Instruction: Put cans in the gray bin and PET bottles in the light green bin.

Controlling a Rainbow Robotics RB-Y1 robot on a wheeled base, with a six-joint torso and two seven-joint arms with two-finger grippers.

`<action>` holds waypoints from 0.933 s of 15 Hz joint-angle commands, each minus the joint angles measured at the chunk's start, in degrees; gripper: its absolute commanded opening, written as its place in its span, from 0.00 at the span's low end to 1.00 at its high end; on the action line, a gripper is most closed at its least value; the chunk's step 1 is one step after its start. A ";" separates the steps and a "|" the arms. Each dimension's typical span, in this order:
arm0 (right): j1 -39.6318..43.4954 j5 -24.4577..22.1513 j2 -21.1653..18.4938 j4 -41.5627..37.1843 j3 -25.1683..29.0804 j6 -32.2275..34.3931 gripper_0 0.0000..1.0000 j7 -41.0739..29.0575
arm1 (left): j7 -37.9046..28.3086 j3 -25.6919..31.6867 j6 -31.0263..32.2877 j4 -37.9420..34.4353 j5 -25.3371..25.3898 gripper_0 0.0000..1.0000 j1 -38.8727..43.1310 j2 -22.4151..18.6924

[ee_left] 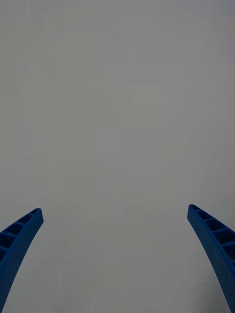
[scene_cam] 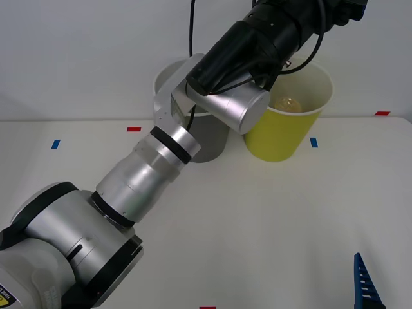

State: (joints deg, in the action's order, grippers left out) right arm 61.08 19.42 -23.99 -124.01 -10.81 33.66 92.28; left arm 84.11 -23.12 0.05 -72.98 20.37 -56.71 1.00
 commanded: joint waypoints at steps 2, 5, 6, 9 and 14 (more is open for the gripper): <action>0.00 0.00 0.00 0.00 0.00 0.00 1.00 0.00 | 1.76 -0.17 -5.94 -11.13 -1.38 1.00 7.49 -2.32; 0.00 0.00 0.00 0.00 0.00 0.00 1.00 0.00 | 2.20 -0.08 -9.72 -18.86 -1.82 1.00 11.27 -7.15; 0.00 0.00 0.00 0.00 0.00 0.00 1.00 0.00 | 2.29 -0.08 -9.72 -21.41 -2.00 1.00 13.47 -9.09; 0.00 0.00 0.00 0.00 0.00 0.00 1.00 0.00 | 2.73 1.67 -14.81 -31.52 -2.52 1.00 20.23 -13.66; 0.00 0.00 0.00 0.00 0.00 0.00 1.00 0.00 | 2.73 4.49 -18.42 -45.05 -2.44 1.00 33.24 -19.28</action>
State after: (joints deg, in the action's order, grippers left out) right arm 61.08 19.42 -23.99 -124.01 -10.81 33.66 92.28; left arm 86.89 -19.24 -18.22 -115.70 17.94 -26.11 -16.78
